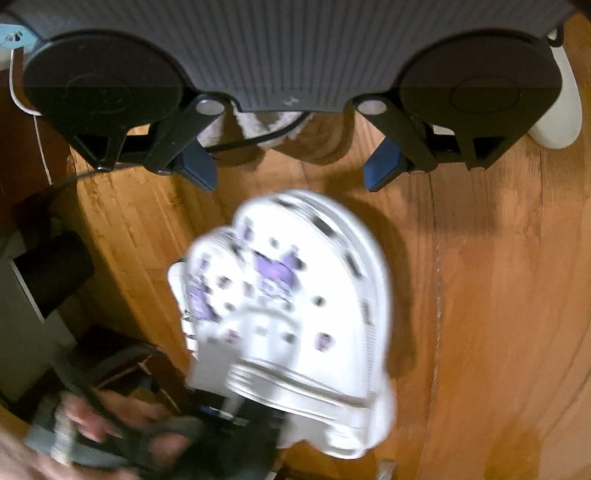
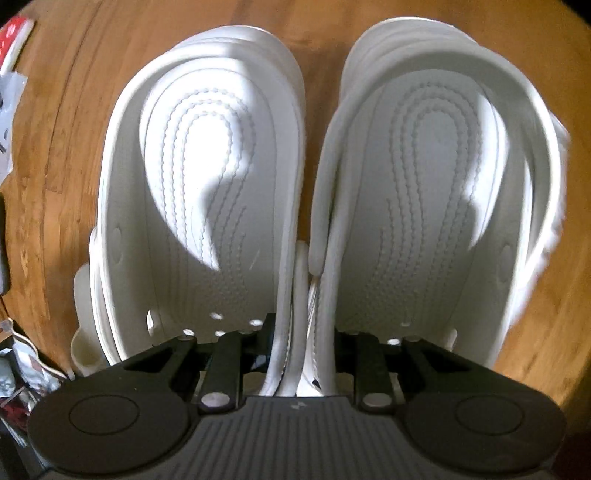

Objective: Organize scattered shoes
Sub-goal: 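Carry the charm clogs with the right tool and set them beside the sneakers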

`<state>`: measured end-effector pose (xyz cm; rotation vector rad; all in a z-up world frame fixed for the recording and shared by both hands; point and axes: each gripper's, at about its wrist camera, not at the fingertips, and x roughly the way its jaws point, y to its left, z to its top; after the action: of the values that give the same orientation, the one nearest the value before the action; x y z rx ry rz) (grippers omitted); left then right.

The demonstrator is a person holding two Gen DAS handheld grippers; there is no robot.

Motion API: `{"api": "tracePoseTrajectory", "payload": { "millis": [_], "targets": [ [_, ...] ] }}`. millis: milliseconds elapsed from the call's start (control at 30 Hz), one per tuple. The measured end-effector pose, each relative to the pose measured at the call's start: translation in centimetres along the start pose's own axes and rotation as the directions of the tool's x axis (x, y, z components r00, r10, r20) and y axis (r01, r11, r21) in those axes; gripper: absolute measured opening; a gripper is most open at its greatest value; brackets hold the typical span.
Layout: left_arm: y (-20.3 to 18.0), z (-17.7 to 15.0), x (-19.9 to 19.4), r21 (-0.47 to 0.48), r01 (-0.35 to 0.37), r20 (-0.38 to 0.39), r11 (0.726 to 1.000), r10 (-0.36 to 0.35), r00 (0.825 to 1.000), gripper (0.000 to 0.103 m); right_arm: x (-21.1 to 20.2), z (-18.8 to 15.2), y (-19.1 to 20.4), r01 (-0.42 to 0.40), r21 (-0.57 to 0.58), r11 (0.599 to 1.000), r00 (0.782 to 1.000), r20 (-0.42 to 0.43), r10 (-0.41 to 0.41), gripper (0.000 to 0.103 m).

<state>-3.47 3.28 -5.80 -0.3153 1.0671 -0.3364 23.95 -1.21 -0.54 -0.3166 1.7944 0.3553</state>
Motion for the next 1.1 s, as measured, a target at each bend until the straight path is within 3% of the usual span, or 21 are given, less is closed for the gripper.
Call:
{"api": "tracePoseTrajectory", "payload": {
  "millis": [133,167,233,267,300,333,400,500,567,600,633,767,833,900,967,1100],
  "targets": [
    [2.3,0.7,1.2,-0.053,-0.015,0.022,0.998,0.016,1.000,0.087,2.5,5.7,1.5,0.053,0.032,0.998,0.998,0.043,-0.054,0.026],
    [2.8,0.8,1.3,-0.069,-0.020,0.028,0.997,0.022,0.999,0.087,2.8,6.5,1.5,0.053,0.040,0.998,0.997,0.052,-0.055,0.035],
    [3.9,0.9,1.5,-0.103,-0.028,0.044,0.994,0.033,0.999,0.087,1.9,8.0,1.7,0.025,0.074,0.997,0.989,0.147,-0.035,0.051],
    [4.1,0.9,1.6,-0.115,-0.030,0.047,0.993,0.036,0.998,0.087,1.0,8.0,1.6,0.009,0.082,0.997,0.982,0.188,-0.024,0.067],
    [4.2,0.9,1.5,-0.120,-0.034,0.052,0.992,0.041,0.998,0.087,0.7,8.3,1.4,0.004,0.085,0.996,0.980,0.200,-0.021,0.074],
    [4.0,0.9,1.4,-0.119,-0.040,0.061,0.992,0.048,0.997,0.087,-0.6,7.6,2.0,-0.008,0.096,0.995,0.972,0.233,-0.015,0.079],
    [3.7,0.7,1.1,-0.112,-0.051,0.081,0.992,0.060,0.995,0.087,-4.3,5.1,3.1,-0.047,0.117,0.992,0.948,0.319,0.008,0.079],
    [2.6,0.9,0.6,-0.081,-0.068,0.101,0.994,0.076,0.992,0.087,-4.0,-1.6,3.4,-0.097,0.089,0.991,0.921,0.385,0.056,0.079],
    [2.4,1.1,0.5,-0.072,-0.070,0.113,0.995,0.078,0.991,0.087,-2.9,-6.5,2.8,-0.099,0.071,0.993,0.918,0.391,0.063,0.080],
    [2.0,1.1,0.3,-0.065,-0.073,0.131,0.995,0.081,0.988,0.087,0.2,-6.0,1.2,-0.097,0.063,0.993,0.921,0.385,0.066,0.081],
    [1.5,1.1,0.1,-0.055,-0.080,0.161,0.995,0.088,0.983,0.087,0.7,-4.9,0.3,-0.094,0.060,0.994,0.923,0.379,0.065,0.081],
    [0.3,0.9,-0.4,-0.031,-0.129,0.269,0.991,0.132,0.954,0.087,0.9,-11.4,-1.6,-0.097,0.054,0.994,0.934,0.350,0.072,0.081],
    [-0.2,0.9,-0.8,-0.031,-0.152,0.286,0.988,0.154,0.946,0.087,2.6,-14.4,-3.8,-0.124,0.087,0.988,0.941,0.327,0.089,0.081],
    [-0.3,1.0,-1.4,-0.025,-0.164,0.254,0.986,0.165,0.953,0.087,2.2,-16.1,-5.5,-0.184,0.161,0.970,0.952,0.274,0.135,0.081],
    [-0.6,1.4,-2.2,-0.004,-0.183,0.139,0.983,0.181,0.974,0.087,2.8,-17.7,-7.5,-0.262,0.271,0.926,0.956,0.207,0.209,0.084],
    [0.3,0.9,-3.0,-0.016,-0.092,-0.065,0.996,0.091,0.994,0.087,6.1,-20.3,-9.5,-0.399,0.375,0.837,0.916,0.116,0.385,0.092]
  ]
}}
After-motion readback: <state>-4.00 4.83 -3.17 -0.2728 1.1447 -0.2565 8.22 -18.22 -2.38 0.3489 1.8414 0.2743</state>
